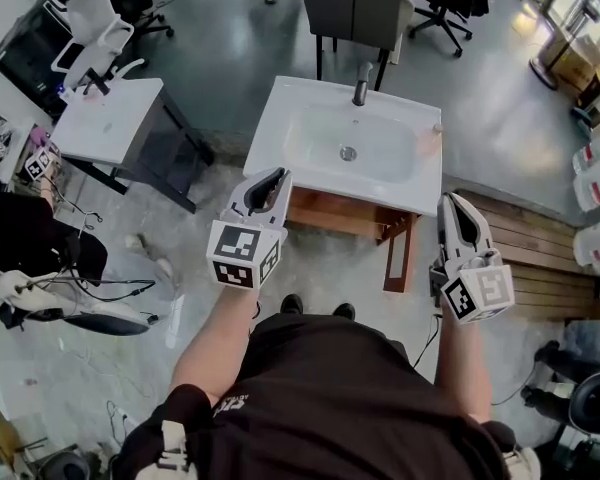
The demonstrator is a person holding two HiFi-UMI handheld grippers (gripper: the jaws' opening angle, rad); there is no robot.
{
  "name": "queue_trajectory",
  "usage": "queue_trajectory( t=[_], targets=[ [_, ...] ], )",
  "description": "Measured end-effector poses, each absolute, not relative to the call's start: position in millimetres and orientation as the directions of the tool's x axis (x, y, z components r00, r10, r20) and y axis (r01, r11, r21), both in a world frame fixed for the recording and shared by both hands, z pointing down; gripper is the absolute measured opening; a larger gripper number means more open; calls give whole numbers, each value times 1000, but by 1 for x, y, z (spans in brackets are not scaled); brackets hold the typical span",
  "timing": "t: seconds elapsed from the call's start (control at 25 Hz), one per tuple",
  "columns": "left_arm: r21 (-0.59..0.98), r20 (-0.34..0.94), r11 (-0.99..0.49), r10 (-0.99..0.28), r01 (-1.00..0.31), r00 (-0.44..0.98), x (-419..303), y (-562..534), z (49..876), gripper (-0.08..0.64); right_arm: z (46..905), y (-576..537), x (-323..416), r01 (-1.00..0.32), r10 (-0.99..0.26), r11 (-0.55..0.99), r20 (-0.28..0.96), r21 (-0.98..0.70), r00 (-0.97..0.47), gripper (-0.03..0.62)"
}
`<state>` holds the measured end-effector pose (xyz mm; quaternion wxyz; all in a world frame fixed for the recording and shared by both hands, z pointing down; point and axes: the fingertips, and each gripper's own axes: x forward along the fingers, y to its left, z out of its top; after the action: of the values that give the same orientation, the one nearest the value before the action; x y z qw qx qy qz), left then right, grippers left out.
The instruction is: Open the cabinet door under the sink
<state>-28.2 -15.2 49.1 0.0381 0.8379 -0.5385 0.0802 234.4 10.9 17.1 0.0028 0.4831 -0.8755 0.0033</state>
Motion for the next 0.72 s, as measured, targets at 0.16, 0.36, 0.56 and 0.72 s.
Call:
queue_trajectory(
  t=[0.16,0.36,0.56,0.72],
  targets=[
    [-29,187,-426,-891,-904,414,-19,-14,50,44,8,13,232,-851,-851,525,-14,-17,-525,11],
    [-34,196,-452,-878,-891,438,-28,-32,38,44,8,-7,205,-833,-834,551,6,-37,-552,12],
    [-18,210,-447,-876,-894,434,-31,-25,44,44,5,3,193,-822,-823,567,15,-39,-568,12],
    [-19,218,-444,-876,-896,429,-33,-21,46,43,3,7,193,-825,-825,563,15,-55,-565,11]
  ],
)
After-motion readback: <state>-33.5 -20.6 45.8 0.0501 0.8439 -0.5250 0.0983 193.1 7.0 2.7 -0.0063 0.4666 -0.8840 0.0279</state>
